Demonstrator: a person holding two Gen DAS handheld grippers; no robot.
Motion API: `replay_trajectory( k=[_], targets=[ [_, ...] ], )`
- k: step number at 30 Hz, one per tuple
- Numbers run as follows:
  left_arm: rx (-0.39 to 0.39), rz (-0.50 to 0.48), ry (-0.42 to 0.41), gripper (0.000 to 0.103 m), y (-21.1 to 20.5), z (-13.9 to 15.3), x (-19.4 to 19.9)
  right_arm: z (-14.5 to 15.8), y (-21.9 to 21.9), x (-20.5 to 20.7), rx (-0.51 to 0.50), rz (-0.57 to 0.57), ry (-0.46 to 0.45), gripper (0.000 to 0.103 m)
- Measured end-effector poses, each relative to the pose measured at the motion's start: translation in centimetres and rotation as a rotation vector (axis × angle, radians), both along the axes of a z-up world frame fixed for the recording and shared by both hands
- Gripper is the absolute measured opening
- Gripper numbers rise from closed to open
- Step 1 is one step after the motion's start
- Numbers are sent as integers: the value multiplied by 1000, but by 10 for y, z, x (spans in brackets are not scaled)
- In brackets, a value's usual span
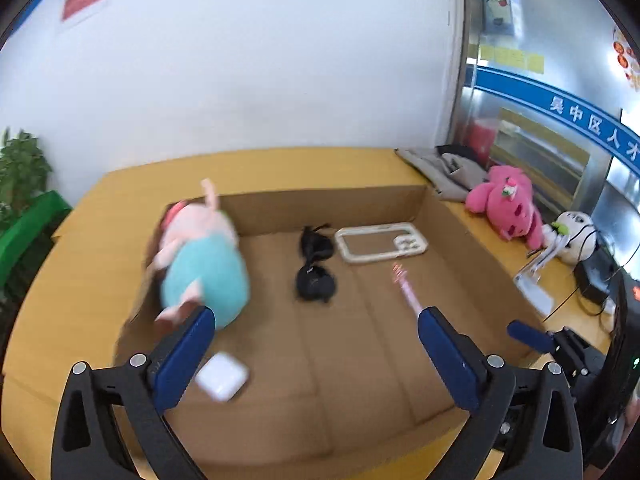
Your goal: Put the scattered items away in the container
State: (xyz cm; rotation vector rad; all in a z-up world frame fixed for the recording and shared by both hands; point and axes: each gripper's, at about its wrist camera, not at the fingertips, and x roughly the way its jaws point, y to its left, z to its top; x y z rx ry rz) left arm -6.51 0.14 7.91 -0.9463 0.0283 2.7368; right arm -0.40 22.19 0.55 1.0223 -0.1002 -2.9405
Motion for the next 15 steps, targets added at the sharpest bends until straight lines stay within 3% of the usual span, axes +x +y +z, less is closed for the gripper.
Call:
replay_trajectory(
  k=[4,9,15],
  targets=[
    [-33,72,-18,103,-20,-30,22,-17,-23,11,-3,-1,73,78],
    [-49,141,-38,103,-36,-61,24,-29,-31,21,62,-47,158,81],
    [-67,158,13,103,-31,-79,27,-32,-30,19,58,-47,162,85]
  ],
)
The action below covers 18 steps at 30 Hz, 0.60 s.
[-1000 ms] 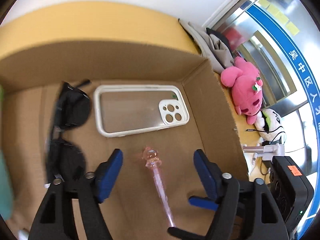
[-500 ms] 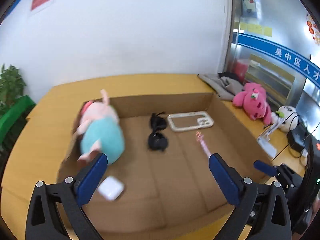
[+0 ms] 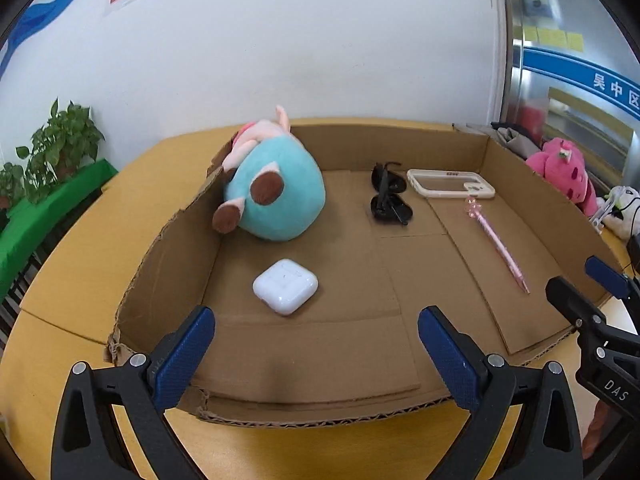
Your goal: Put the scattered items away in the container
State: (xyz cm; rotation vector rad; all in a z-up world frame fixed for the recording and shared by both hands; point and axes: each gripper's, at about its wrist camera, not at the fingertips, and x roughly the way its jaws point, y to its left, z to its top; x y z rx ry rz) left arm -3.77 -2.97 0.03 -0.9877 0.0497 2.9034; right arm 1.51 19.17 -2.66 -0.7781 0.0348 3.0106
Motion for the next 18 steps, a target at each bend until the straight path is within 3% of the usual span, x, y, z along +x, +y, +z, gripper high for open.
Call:
replay_trajectory(
  k=[5,8,18],
  targets=[
    [85,-4,31,103,-7,-6,2,-2,-1,0,3,-6,-5,87],
    [87,-7,109,103,-6,-8,10,-2,-1,-1,7,-10,-7,88],
    [93,-9,105,103,-5,-8,10,-3,0,1,9,-13,-9,88]
  ],
)
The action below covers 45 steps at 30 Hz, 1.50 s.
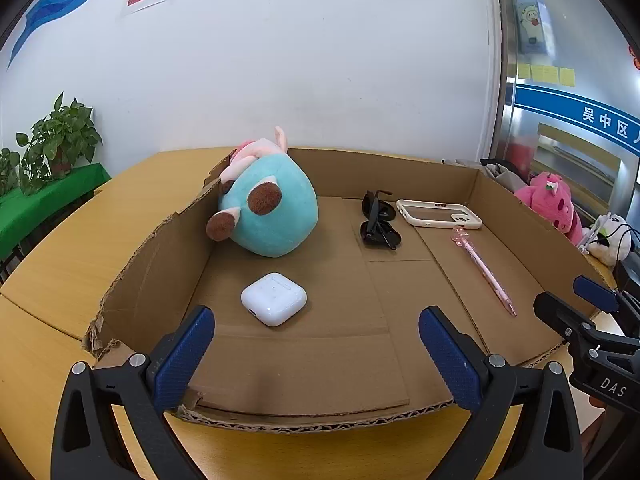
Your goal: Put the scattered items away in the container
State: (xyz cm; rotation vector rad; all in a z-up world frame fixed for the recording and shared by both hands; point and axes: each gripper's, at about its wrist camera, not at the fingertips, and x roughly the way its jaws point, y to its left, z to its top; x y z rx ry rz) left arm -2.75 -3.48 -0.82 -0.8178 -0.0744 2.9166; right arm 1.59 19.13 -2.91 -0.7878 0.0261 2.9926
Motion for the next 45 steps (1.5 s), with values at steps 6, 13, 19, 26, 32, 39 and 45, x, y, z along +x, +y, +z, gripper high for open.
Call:
replay_trajectory(
  k=[6,13,19,26,32,39,45],
  targets=[
    [2,1,0,103,2,0,2,1,-1,-1,4,-7,0,88],
    [3,1,0,103,1,0,2,1,-3,-1,9,-30,-3,89],
    [2,1,1,103,2,1,2,2,-3,-1,8,-34,-4,89],
    [3,1,1,103,1,0,1,2,-3,-1,8,-33,-4,89],
    [3,1,1,103,1,0,1,2,-3,-1,8,-34,-4,89],
    [3,1,1,103,1,0,1,2,-3,-1,7,-34,-4,89],
    [3,1,1,103,1,0,1,2,-3,-1,7,-34,-4,89]
  ],
)
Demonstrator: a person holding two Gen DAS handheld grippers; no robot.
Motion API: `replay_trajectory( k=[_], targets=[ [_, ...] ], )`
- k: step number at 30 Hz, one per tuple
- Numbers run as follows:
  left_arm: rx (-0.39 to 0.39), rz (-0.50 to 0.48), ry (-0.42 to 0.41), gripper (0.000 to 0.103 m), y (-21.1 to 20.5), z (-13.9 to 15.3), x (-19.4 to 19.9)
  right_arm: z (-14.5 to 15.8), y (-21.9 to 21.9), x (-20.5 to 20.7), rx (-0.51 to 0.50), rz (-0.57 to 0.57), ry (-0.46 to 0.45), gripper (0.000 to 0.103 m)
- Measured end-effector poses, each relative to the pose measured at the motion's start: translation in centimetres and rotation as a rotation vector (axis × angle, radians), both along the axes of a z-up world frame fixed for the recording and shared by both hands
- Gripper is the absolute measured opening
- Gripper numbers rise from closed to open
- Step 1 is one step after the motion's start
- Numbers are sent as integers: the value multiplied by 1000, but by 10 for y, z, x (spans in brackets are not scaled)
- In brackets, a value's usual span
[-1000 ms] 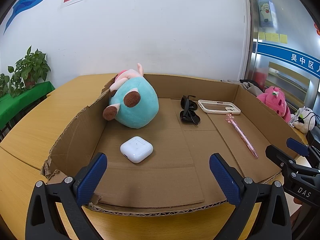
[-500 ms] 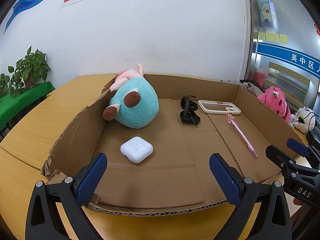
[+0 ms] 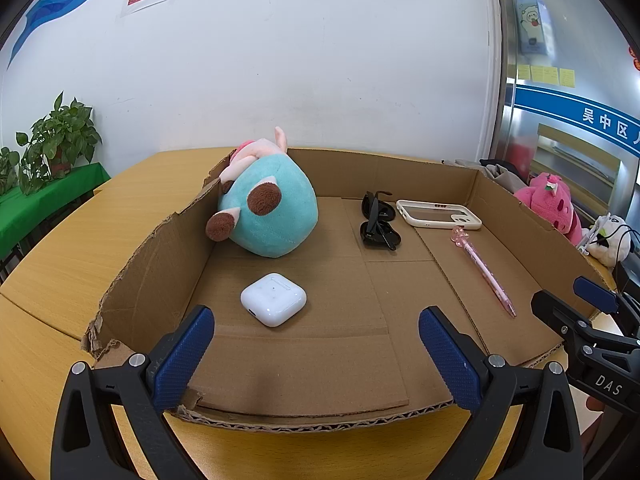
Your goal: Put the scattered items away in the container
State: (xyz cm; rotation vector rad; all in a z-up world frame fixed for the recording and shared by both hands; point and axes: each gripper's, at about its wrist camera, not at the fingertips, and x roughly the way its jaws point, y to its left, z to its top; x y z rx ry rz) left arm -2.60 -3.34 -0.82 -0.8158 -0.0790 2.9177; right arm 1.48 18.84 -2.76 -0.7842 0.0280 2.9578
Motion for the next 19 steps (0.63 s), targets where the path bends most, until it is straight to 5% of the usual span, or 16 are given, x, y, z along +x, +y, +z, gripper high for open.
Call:
replay_trajectory(
  k=[19],
  targets=[
    [-4,7,0,103,1,0,1,0,0,0,0,0,0,89]
  ],
)
